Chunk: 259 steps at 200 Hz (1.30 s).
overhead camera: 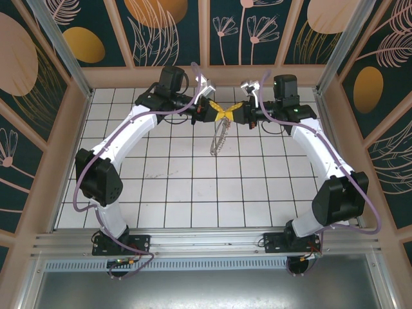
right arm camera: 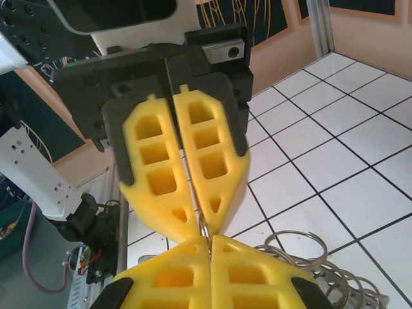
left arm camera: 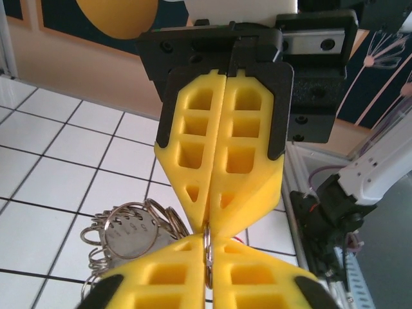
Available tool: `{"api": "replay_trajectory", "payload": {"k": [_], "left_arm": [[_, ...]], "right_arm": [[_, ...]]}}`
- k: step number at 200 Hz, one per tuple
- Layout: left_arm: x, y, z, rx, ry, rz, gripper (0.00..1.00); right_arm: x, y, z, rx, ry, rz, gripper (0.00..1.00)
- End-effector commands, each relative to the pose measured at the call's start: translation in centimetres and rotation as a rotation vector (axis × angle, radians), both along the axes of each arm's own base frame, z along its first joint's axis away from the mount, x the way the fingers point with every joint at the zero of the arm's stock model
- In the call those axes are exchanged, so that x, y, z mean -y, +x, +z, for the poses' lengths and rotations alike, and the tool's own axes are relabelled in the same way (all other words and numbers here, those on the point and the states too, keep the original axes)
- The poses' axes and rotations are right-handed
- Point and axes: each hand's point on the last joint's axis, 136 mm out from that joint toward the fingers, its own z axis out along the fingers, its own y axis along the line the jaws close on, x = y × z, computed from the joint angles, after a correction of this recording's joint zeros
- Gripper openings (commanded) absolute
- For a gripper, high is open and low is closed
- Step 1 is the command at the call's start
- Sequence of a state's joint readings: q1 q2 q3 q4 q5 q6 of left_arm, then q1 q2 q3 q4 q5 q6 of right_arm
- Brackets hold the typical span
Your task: Put the keys on the keyring
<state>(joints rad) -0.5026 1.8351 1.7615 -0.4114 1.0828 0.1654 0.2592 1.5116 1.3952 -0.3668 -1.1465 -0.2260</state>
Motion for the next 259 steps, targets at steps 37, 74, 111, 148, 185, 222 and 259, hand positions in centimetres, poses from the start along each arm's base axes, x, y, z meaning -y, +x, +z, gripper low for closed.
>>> {"api": "replay_trajectory", "payload": {"k": [37, 74, 111, 148, 185, 222, 259], "left_arm": [[0.3, -0.7, -0.3, -0.018, -0.048, -0.053, 0.00], [0.3, 0.3, 0.0, -0.009, -0.095, 0.041, 0.00], [0.2, 0.8, 0.9, -0.047, -0.155, 0.098, 0.00], [-0.1, 0.8, 1.4, -0.058, -0.202, 0.137, 0.00], [-0.6, -0.1, 3.2, -0.057, -0.274, 0.142, 0.00], [-0.9, -0.6, 4.1, -0.097, -0.349, 0.132, 0.00], [-1.1, -1.0, 4.5, -0.120, -0.390, 0.116, 0.00]], "right_arm": [[0.0, -0.4, 1.9, 0.060, 0.047, 0.011, 0.00], [0.2, 0.0, 2.7, 0.046, 0.090, -0.010, 0.19], [1.1, 0.1, 3.0, 0.027, 0.134, -0.077, 0.41], [3.4, 1.7, 2.9, -0.019, 0.218, -0.275, 0.48], [4.4, 1.4, 1.8, -0.066, 0.324, -0.363, 0.49], [3.5, 0.0, 0.9, -0.070, 0.369, -0.296, 0.48], [2.2, -0.8, 0.8, -0.053, 0.363, -0.248, 0.48]]}}
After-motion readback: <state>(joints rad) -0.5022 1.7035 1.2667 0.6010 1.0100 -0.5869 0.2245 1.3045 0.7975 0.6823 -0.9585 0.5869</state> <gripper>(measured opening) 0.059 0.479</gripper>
